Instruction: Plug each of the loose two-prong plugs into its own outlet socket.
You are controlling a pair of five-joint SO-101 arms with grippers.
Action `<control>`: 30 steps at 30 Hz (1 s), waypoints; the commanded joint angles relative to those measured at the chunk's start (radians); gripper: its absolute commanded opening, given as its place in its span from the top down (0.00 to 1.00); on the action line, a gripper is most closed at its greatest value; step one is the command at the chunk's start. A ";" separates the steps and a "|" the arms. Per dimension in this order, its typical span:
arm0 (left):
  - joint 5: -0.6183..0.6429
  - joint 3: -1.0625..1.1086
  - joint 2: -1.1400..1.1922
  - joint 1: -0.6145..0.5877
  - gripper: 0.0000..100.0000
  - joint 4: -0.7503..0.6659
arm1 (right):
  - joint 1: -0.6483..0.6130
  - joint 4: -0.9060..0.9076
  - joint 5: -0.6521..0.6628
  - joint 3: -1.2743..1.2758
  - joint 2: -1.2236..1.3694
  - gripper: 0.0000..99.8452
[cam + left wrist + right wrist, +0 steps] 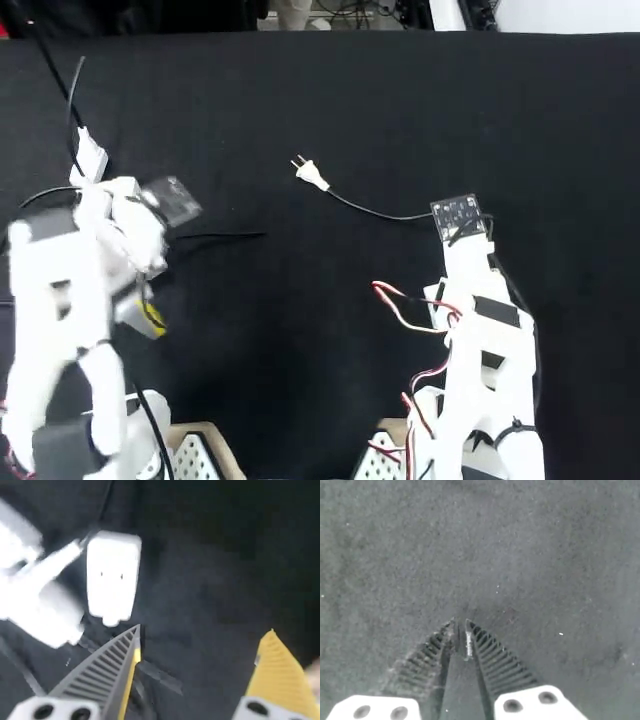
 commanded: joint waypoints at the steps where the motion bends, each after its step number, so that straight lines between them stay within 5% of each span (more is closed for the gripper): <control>1: 0.060 0.008 0.051 0.051 0.65 -0.121 | 0.015 -0.023 0.005 -0.004 0.004 0.99; 13: 0.095 -0.707 0.796 -0.105 0.65 0.173 | 0.015 -0.023 0.005 -0.004 0.004 0.99; 20: 0.040 -0.865 0.809 -0.147 0.65 0.371 | 0.015 -0.023 0.005 -0.004 0.004 0.99; 30: 0.046 -0.707 0.802 -0.088 0.65 0.172 | 0.015 -0.023 0.005 -0.004 0.004 0.99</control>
